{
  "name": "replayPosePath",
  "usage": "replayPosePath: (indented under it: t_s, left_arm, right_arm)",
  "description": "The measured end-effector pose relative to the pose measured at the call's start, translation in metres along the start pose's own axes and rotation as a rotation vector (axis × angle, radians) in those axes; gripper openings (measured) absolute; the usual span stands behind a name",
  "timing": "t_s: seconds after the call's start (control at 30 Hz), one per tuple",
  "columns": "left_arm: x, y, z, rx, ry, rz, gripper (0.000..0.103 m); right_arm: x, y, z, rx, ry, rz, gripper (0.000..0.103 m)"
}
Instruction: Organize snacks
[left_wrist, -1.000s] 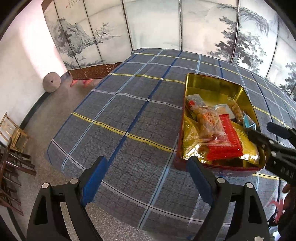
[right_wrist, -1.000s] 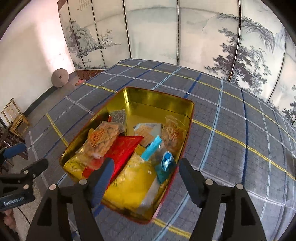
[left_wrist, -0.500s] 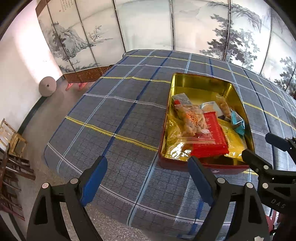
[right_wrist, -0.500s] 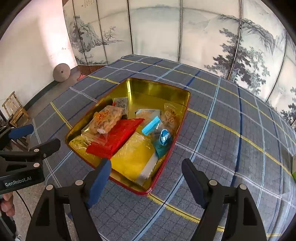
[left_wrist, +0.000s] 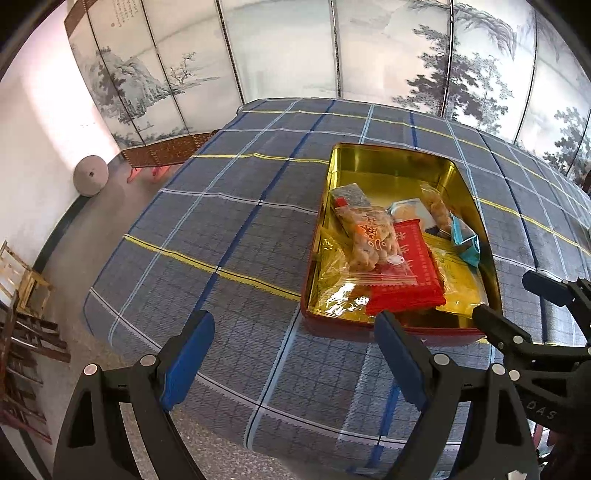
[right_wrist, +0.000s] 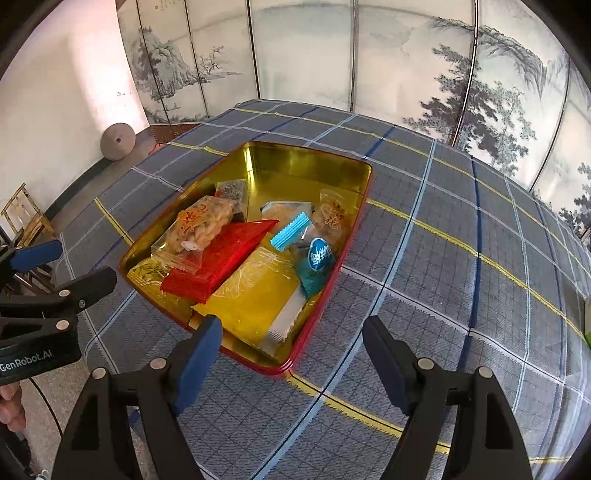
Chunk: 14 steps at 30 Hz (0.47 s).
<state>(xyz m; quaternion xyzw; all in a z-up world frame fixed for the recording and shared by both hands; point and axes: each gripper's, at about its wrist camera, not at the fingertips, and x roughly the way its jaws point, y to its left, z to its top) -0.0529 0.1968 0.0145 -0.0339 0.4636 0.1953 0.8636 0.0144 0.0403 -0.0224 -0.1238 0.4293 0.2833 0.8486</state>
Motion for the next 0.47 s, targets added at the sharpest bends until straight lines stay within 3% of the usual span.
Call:
replayPosePath:
  t_s: [0.47]
  left_arm:
    - [0.0006, -0.001, 0.001, 0.003, 0.003, -0.016, 0.087]
  right_arm:
    - [0.0014, 0.0005, -0.0015, -0.005, 0.008, -0.005, 0.08]
